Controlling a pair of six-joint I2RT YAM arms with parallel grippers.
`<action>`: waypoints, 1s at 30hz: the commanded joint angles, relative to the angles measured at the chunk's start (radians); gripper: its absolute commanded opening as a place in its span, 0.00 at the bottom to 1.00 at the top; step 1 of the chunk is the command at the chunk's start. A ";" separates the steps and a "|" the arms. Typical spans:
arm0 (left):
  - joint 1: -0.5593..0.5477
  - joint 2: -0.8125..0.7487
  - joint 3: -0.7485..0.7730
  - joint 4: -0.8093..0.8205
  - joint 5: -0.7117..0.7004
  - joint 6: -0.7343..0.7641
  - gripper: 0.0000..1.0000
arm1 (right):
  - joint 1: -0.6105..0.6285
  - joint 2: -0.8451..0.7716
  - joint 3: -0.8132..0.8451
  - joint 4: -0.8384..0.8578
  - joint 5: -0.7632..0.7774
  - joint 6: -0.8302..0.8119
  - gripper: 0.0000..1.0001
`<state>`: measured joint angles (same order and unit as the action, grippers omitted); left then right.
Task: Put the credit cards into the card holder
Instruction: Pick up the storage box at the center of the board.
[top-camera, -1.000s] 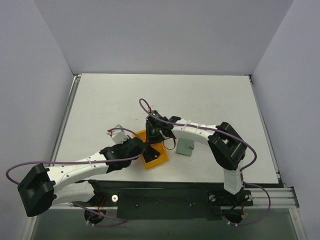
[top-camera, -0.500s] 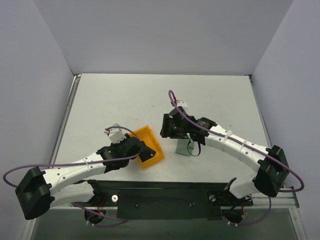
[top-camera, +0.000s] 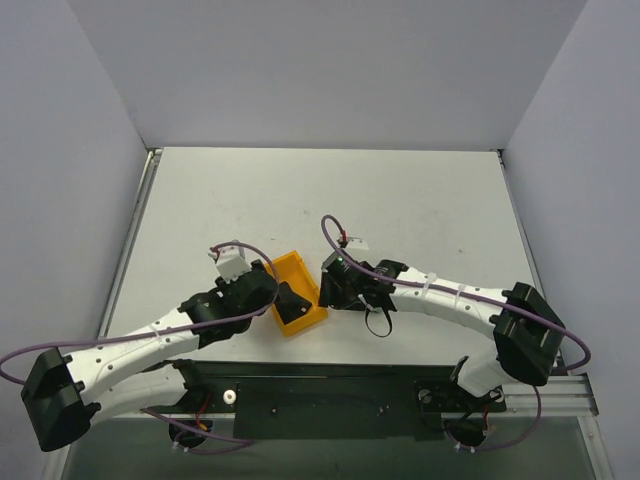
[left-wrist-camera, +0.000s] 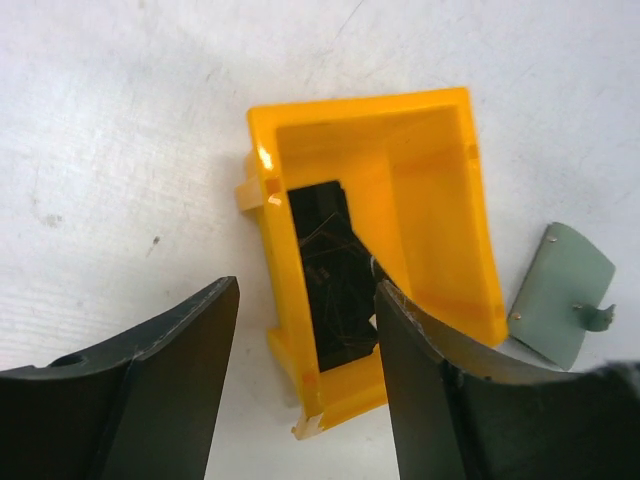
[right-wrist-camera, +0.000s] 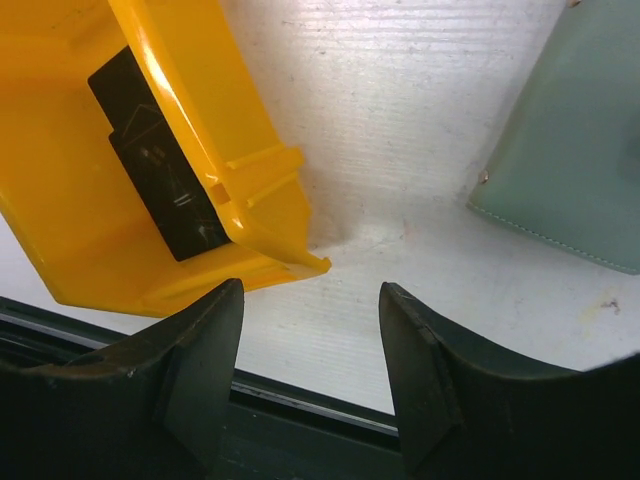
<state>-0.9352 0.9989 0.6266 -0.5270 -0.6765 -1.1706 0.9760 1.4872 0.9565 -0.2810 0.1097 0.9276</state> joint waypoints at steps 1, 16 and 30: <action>0.042 -0.043 0.110 0.091 -0.020 0.271 0.67 | 0.007 0.018 -0.018 0.080 -0.039 0.077 0.52; 0.257 0.450 0.312 0.341 0.147 0.752 0.52 | -0.026 0.168 0.005 0.152 -0.146 0.008 0.40; 0.286 0.446 0.199 0.381 0.411 0.660 0.32 | -0.180 0.180 0.050 0.210 -0.281 -0.324 0.30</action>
<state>-0.6445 1.5150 0.8886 -0.1257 -0.4057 -0.4496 0.8463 1.6604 0.9474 -0.1146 -0.1226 0.7303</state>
